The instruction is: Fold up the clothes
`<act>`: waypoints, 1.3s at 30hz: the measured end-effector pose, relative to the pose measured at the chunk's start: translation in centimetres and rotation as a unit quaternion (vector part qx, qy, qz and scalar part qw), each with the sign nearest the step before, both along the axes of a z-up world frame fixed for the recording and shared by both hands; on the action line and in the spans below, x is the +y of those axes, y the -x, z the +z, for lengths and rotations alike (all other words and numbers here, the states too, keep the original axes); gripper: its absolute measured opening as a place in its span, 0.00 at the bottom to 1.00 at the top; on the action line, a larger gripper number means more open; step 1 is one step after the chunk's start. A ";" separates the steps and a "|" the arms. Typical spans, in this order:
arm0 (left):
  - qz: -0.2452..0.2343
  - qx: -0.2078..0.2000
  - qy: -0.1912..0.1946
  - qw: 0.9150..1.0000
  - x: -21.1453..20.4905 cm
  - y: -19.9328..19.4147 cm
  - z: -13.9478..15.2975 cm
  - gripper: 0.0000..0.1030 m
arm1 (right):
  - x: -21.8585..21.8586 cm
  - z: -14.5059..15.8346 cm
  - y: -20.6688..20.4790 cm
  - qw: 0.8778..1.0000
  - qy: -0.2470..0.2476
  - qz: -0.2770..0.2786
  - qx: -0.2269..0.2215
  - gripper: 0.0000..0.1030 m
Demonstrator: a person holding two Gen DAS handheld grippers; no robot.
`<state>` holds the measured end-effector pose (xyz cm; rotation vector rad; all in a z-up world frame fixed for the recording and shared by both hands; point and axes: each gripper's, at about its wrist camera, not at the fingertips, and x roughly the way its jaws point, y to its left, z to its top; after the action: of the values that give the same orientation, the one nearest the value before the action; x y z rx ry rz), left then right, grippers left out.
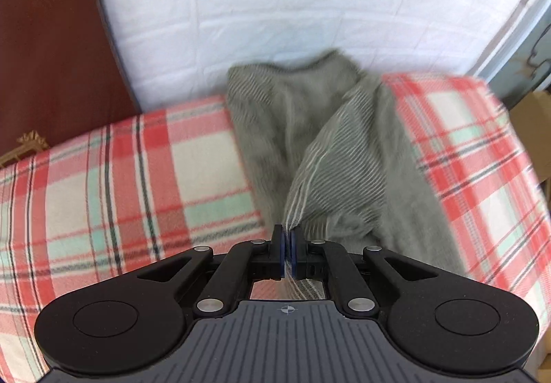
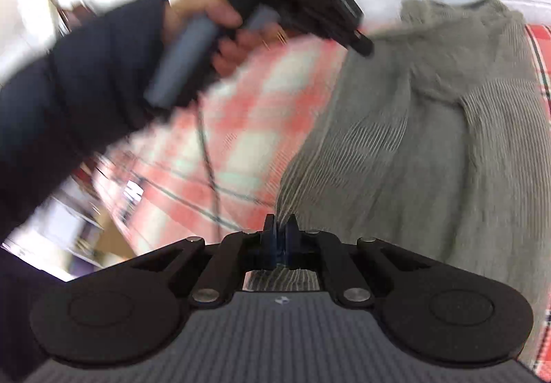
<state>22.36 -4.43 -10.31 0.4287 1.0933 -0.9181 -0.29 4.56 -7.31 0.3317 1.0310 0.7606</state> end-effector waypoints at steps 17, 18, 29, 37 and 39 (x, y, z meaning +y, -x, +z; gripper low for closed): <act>-0.110 0.034 -0.002 0.993 -10.9 12.2 -2.6 0.23 | -15.2 -5.5 5.2 0.973 -0.042 -0.189 0.123 0.05; -0.116 0.035 -0.007 0.993 -11.5 13.0 -3.0 0.23 | -16.0 -6.0 5.6 0.969 -0.053 -0.201 0.133 0.05; -0.117 0.006 0.017 0.993 -11.6 13.7 0.5 0.29 | -21.1 -11.1 6.6 0.918 -0.133 -0.296 0.230 0.05; -0.086 -0.011 -0.023 0.996 -5.9 13.5 -1.6 0.46 | -21.2 -11.9 5.6 0.931 -0.026 -0.295 0.214 0.07; -0.080 0.001 -0.035 0.996 -4.2 14.1 -3.0 0.46 | -21.1 -11.6 5.5 0.935 -0.025 -0.286 0.209 0.09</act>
<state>8.23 -8.58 -13.35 0.5798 1.1062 -1.0239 -5.81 -16.54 -18.89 0.8237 1.2290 0.1850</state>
